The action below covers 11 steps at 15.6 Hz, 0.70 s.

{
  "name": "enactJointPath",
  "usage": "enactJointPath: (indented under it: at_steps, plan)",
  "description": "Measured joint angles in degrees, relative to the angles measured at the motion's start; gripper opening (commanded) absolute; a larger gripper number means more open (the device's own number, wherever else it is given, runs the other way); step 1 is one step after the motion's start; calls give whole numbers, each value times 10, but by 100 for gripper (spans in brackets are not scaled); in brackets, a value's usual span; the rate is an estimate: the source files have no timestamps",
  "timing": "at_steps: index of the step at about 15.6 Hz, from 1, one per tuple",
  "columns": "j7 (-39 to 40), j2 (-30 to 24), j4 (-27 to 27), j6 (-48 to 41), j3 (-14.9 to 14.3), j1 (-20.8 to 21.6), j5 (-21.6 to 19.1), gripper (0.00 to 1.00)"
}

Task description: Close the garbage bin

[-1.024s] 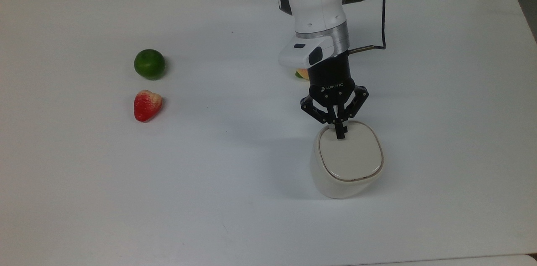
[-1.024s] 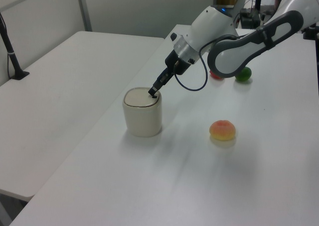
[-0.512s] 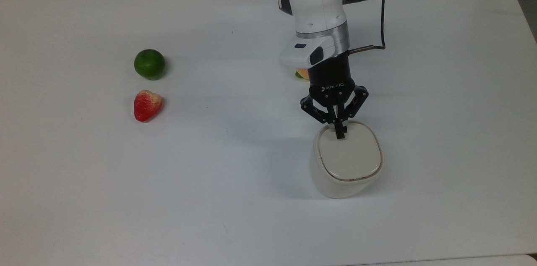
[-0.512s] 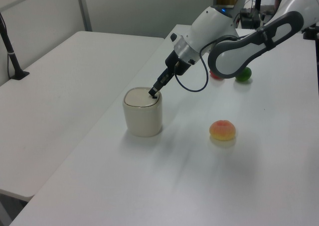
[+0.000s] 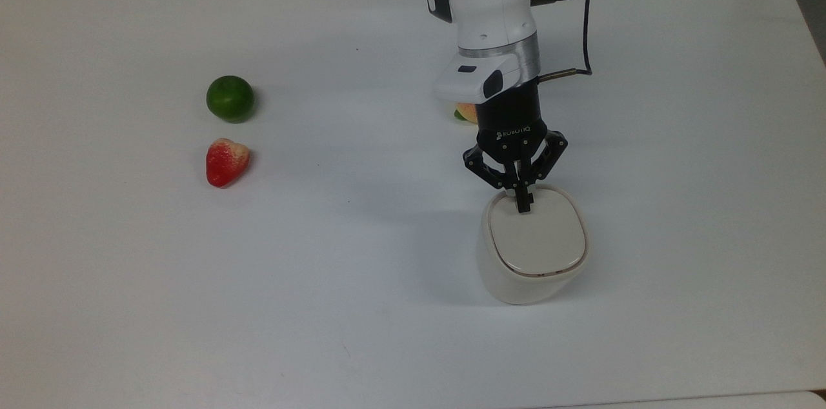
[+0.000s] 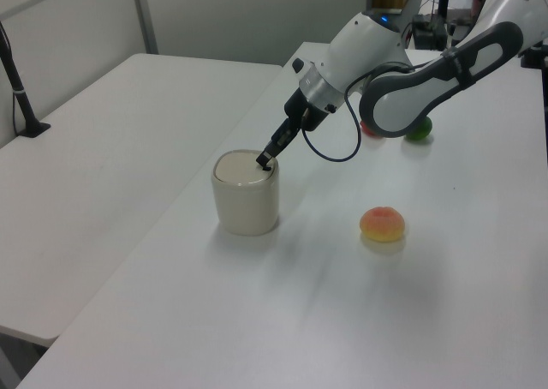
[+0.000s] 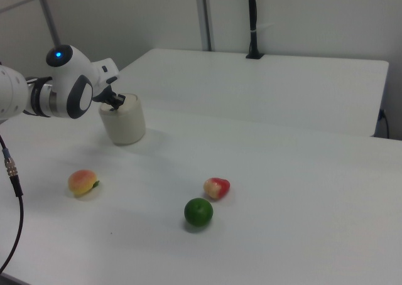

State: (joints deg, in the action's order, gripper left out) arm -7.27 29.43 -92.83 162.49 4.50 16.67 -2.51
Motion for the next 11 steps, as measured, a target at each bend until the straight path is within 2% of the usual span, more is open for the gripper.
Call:
enactJointPath:
  at_steps: [6,11]
  plan:
    - [0,-12,-6,-13,0,0,0,5]
    - [-1,-67,-7,-102,0,-18,0,14]
